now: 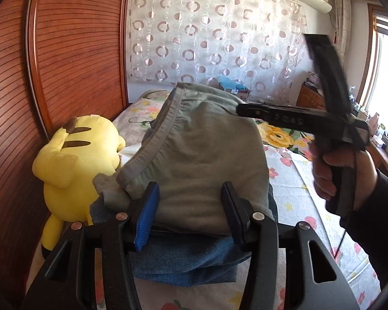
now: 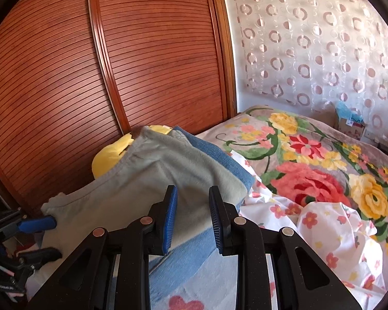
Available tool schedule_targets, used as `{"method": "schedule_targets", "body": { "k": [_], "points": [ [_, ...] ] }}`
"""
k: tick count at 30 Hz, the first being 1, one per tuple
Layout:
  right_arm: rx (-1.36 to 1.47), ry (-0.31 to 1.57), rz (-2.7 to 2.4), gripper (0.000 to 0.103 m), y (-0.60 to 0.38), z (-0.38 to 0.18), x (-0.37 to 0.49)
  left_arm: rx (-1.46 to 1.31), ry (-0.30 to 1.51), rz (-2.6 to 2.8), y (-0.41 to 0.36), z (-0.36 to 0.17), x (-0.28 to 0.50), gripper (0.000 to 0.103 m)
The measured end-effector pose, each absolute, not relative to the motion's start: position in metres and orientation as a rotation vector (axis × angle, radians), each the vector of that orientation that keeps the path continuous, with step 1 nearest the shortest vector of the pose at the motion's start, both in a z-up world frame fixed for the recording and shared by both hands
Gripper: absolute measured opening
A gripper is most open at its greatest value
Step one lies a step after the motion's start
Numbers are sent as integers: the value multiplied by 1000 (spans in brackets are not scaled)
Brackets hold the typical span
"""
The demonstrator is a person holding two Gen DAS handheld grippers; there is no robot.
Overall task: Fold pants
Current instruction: 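Lower the pants onto the jeans stack and open both grippers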
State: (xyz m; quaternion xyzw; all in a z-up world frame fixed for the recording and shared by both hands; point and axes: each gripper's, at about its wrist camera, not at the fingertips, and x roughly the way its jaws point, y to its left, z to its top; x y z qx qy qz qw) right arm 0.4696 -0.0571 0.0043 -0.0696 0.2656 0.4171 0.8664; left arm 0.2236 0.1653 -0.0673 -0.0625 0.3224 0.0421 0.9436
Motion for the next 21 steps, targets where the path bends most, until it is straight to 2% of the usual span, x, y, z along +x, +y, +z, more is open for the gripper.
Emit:
{"method": "schedule_targets", "body": {
  "k": [10, 15, 19, 21],
  "points": [
    [-146, 510, 861, 26, -79, 20, 407, -88, 618, 98, 162, -47, 205, 53],
    [-140, 503, 840, 26, -92, 24, 385, -96, 592, 84, 163, -40, 192, 75],
    [-131, 500, 825, 26, -99, 25, 372, -85, 585, 82, 161, -34, 186, 79],
    [-128, 497, 819, 26, -102, 26, 366, -77, 584, 91, 160, -33, 184, 87]
  ]
}}
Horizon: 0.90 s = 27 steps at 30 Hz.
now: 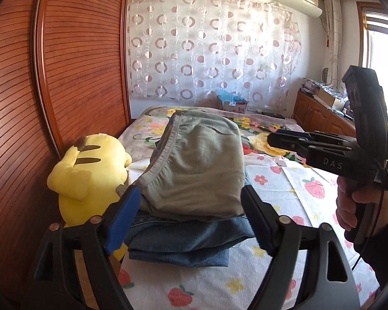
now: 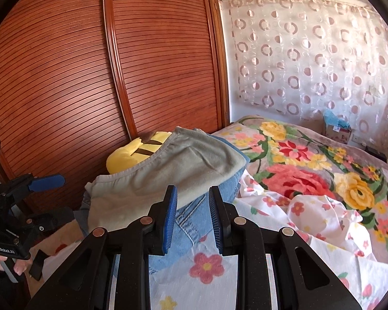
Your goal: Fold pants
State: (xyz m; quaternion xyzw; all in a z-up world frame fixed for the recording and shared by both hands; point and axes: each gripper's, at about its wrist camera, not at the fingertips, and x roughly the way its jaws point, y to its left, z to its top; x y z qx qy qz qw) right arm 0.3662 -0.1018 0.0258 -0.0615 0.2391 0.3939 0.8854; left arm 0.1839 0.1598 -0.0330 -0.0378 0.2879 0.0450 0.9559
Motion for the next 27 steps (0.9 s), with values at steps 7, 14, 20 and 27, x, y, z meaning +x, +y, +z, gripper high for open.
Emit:
{"method": "schedule_targets", "body": {
  "k": [7, 14, 20, 27],
  "points": [
    [-121, 493, 809, 30, -105, 27, 355, -80, 558, 116, 158, -28, 172, 90],
    [-113, 478, 799, 43, -111, 27, 340, -52, 557, 112, 150, -27, 163, 90],
    [-117, 470, 763, 49, -121, 28, 320, -56, 568, 73, 138, -25, 155, 90],
    [-96, 461, 706, 55, -137, 29, 288, -45, 572, 74, 123, -25, 148, 90]
  ]
}}
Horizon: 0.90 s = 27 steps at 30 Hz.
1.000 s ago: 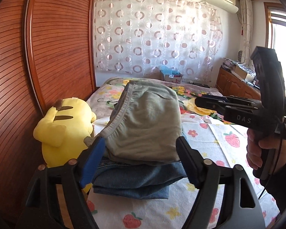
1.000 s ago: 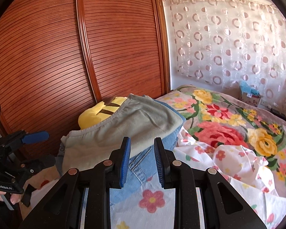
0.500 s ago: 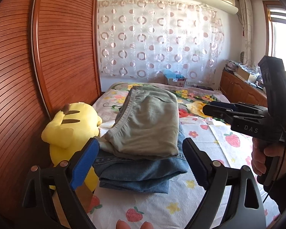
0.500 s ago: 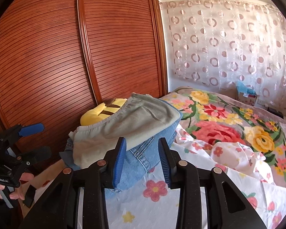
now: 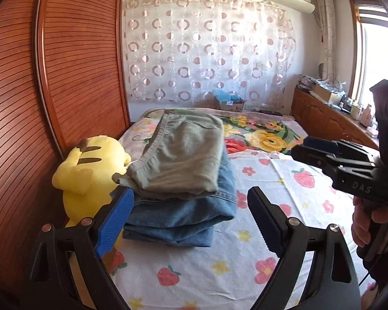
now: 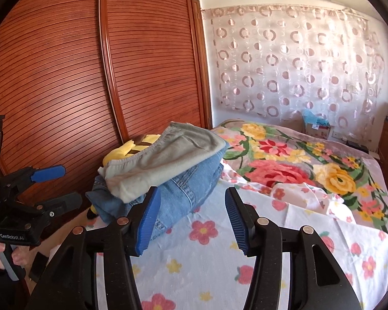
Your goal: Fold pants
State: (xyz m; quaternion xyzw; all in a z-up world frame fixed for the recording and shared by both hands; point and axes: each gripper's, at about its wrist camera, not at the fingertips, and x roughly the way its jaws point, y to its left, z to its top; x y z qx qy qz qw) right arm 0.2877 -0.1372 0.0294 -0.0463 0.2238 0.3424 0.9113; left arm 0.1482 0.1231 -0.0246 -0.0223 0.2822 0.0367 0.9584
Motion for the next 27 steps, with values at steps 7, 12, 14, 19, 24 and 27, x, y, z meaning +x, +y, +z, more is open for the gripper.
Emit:
{"method": "schedule_targets", "body": {
  "k": [7, 12, 14, 19, 24, 27],
  "points": [
    [-76, 470, 653, 64, -151, 28, 258, -46, 573, 33, 110, -24, 146, 90],
    [-73, 483, 601, 65, -160, 26, 241, -38, 577, 3, 94, -26, 143, 90],
    [-67, 491, 579, 65, -163, 26, 232, -32, 579, -6, 86, -26, 142, 90],
    [-41, 503, 515, 68, -176, 28, 212, -28, 581, -29, 67, -24, 135, 90],
    [-5, 505, 445, 73, -194, 30, 191, -10, 579, -60, 43, -22, 125, 90],
    [2, 497, 392, 75, -202, 34, 176, -10, 578, -81, 30, -21, 120, 90]
  ]
}}
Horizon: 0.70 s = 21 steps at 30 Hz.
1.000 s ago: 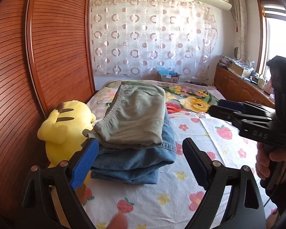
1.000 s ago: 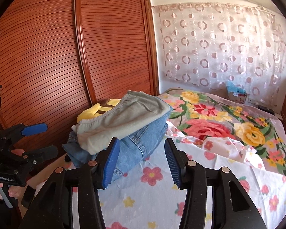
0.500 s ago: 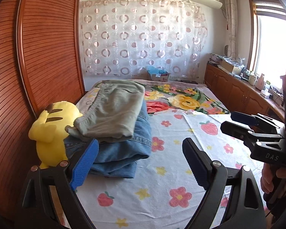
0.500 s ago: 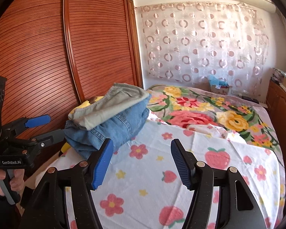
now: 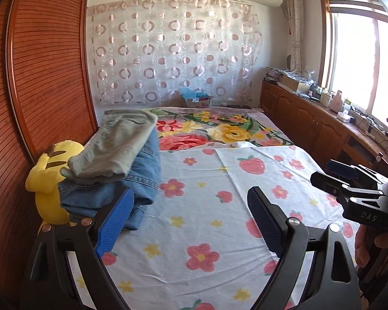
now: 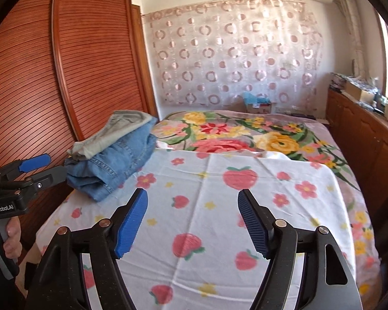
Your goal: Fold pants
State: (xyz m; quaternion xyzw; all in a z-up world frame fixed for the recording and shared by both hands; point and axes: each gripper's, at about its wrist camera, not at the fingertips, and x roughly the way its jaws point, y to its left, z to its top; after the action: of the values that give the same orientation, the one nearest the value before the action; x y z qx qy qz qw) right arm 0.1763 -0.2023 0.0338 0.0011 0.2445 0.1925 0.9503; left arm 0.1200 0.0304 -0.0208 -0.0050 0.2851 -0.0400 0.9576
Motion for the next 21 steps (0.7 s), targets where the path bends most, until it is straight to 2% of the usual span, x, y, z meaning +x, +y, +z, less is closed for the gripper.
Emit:
{"method": "schedule_targets", "body": {
  "k": [21],
  "points": [
    [33, 395, 260, 77, -188, 58, 78, 41, 480, -135, -27, 21, 75, 90]
  ]
}}
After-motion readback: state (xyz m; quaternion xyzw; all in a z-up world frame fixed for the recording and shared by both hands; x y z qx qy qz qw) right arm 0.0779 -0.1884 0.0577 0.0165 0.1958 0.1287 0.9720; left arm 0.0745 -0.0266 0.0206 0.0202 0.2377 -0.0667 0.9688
